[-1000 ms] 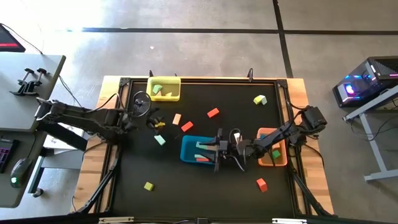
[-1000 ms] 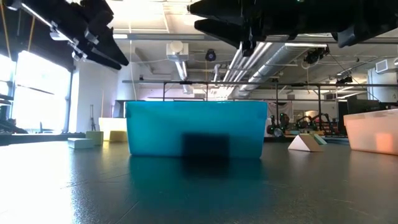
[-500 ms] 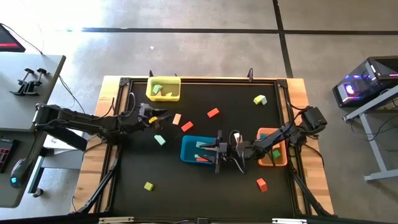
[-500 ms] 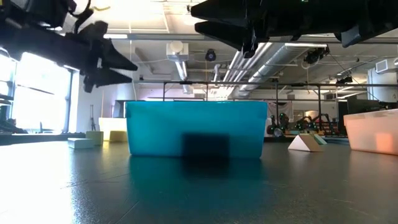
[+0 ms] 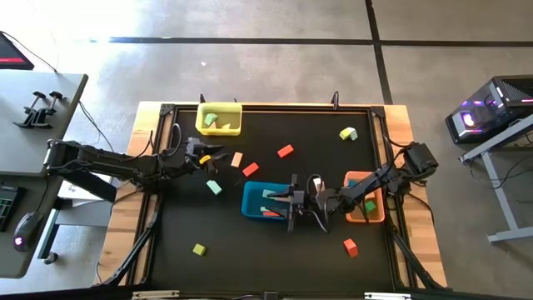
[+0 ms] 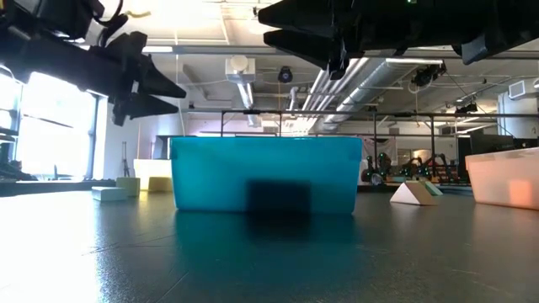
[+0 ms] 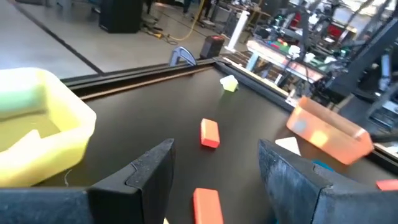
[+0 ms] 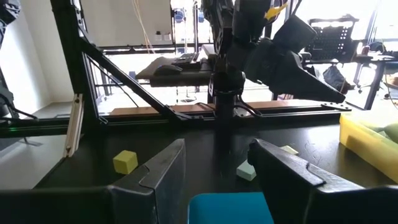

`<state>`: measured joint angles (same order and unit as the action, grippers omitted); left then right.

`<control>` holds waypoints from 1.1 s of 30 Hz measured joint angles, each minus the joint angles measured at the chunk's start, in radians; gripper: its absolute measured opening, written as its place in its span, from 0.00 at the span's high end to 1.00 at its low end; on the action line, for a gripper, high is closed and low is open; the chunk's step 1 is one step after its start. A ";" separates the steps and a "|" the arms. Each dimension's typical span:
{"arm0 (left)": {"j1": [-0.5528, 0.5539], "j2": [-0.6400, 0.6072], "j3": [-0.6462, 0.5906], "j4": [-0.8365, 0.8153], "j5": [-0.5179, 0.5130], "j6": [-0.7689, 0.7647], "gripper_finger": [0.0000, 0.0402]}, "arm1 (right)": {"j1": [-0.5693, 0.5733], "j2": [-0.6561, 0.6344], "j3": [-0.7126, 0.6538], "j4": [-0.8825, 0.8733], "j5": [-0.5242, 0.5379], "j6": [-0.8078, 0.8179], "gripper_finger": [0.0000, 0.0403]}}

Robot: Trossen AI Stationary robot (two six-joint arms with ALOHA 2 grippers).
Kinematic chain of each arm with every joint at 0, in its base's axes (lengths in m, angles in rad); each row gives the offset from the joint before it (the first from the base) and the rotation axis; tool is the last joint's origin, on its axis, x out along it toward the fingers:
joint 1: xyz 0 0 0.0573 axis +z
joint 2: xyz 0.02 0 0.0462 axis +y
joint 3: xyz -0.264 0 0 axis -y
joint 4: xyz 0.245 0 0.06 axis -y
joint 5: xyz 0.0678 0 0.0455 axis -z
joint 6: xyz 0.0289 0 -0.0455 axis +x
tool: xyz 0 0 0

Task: Sort blocks by size
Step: Put the light blue rectangular block into the blue bin

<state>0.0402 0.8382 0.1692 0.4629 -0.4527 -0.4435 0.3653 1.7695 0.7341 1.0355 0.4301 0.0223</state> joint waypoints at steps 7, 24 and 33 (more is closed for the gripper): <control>-0.038 0.049 0.000 0.009 0.031 0.019 0.47 | -0.001 0.000 0.000 -0.008 0.002 0.019 0.54; -0.188 0.211 0.001 -0.012 0.000 0.120 0.47 | -0.037 -0.032 0.057 -0.122 0.029 -0.004 0.54; -0.257 0.204 0.167 -0.664 -0.117 0.052 0.47 | -0.037 -0.032 0.181 -0.433 0.025 0.003 0.54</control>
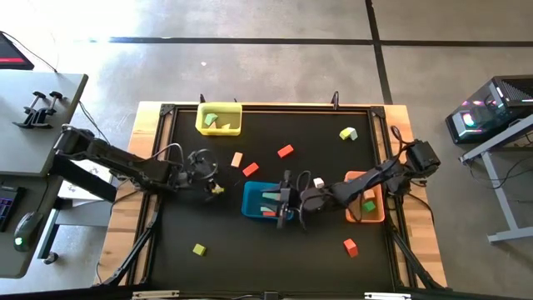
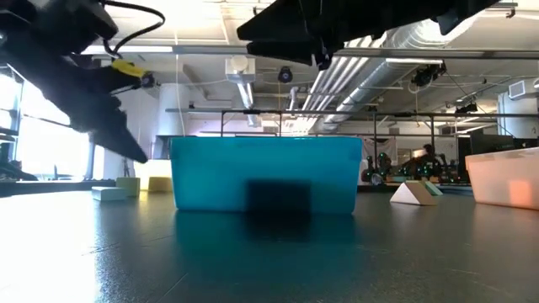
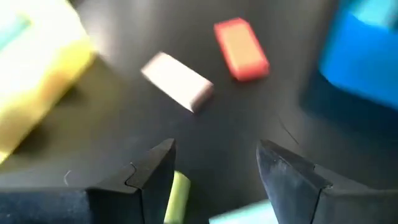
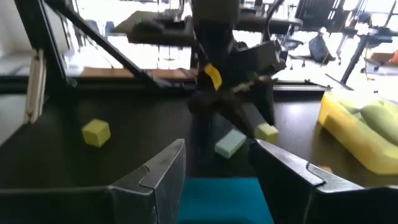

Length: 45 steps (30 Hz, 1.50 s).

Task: Sort blocks by size
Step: Put the light blue rectangular block into the blue bin

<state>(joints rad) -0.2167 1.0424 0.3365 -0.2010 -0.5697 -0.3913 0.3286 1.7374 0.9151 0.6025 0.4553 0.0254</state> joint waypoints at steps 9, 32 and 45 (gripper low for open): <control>-0.149 0.000 -0.016 -0.013 0.127 0.211 0.47 | 0.000 0.000 0.025 -0.083 -0.019 0.045 0.54; 0.042 0.171 -0.013 0.084 0.333 0.388 0.47 | 0.000 0.000 0.025 -0.090 -0.069 0.053 0.54; 0.013 0.178 0.052 0.137 0.418 0.447 0.47 | 0.000 0.000 0.024 -0.100 -0.071 0.061 0.54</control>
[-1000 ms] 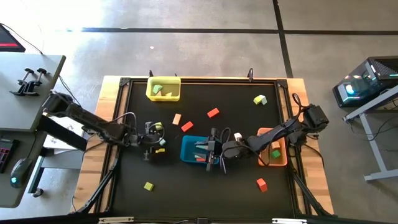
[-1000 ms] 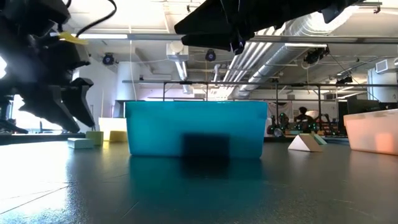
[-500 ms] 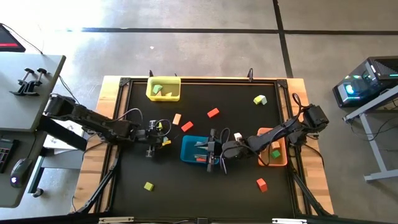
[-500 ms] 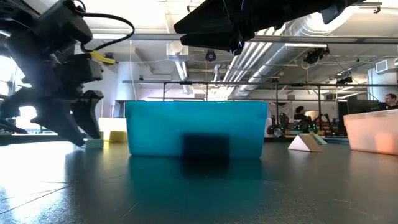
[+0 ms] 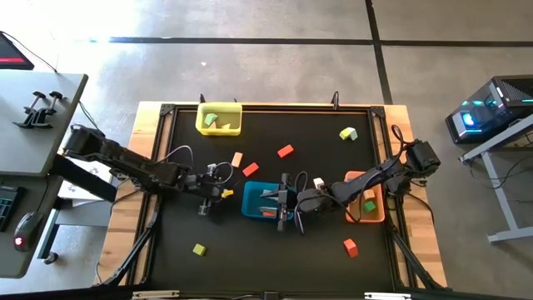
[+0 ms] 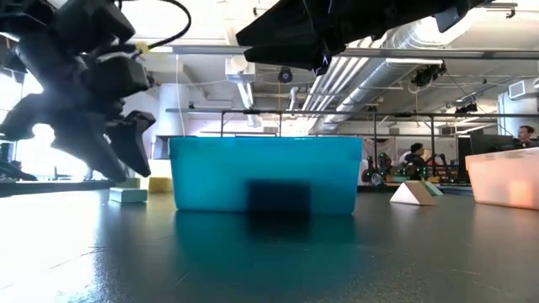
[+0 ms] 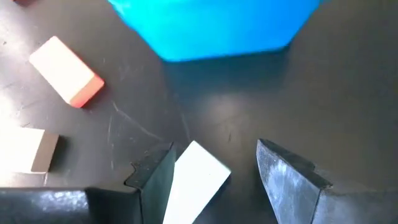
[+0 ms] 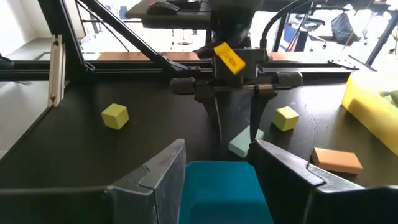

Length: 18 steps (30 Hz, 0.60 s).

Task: Sort blocks by size
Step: Put the light blue rectangular block into the blue bin

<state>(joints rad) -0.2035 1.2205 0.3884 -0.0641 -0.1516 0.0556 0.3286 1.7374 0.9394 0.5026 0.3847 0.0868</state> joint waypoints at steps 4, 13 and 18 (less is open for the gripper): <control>0.025 0.029 0.000 0.004 -0.011 0.049 0.47 | 0.000 0.000 0.000 -0.015 0.000 0.021 0.54; 0.094 0.187 0.008 0.062 0.044 0.029 0.47 | 0.000 0.000 0.000 -0.022 -0.001 0.021 0.54; 0.093 0.203 0.006 0.089 0.071 0.024 0.49 | 0.000 0.000 0.000 -0.028 -0.015 0.021 0.54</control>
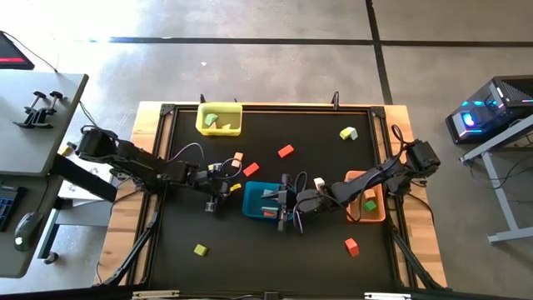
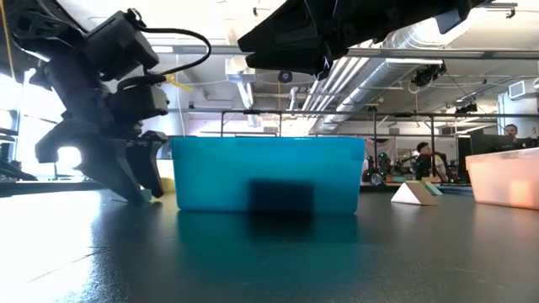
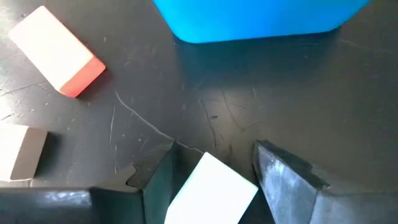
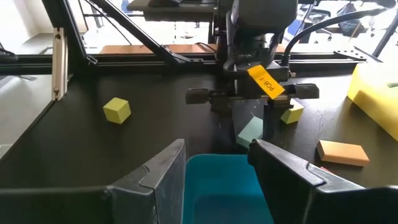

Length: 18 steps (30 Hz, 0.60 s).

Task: Sort blocks by size
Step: Put the light blue rectangular block into the blue bin

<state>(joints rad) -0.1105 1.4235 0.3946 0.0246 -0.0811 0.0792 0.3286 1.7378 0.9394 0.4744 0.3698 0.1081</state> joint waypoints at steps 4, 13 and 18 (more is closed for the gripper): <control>-0.003 0.001 -0.001 0.001 0.007 0.006 0.58 | 0.000 0.000 0.000 0.000 0.000 0.000 0.54; -0.004 -0.032 0.038 -0.031 0.013 0.051 0.83 | 0.000 0.000 0.000 0.000 0.000 -0.002 0.54; -0.003 -0.080 0.088 -0.049 0.002 0.071 0.94 | 0.000 0.000 0.000 -0.009 0.000 0.006 0.54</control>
<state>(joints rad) -0.1135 1.3434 0.4827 -0.0241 -0.0788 0.1505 0.3288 1.7378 0.9394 0.4656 0.3701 0.1142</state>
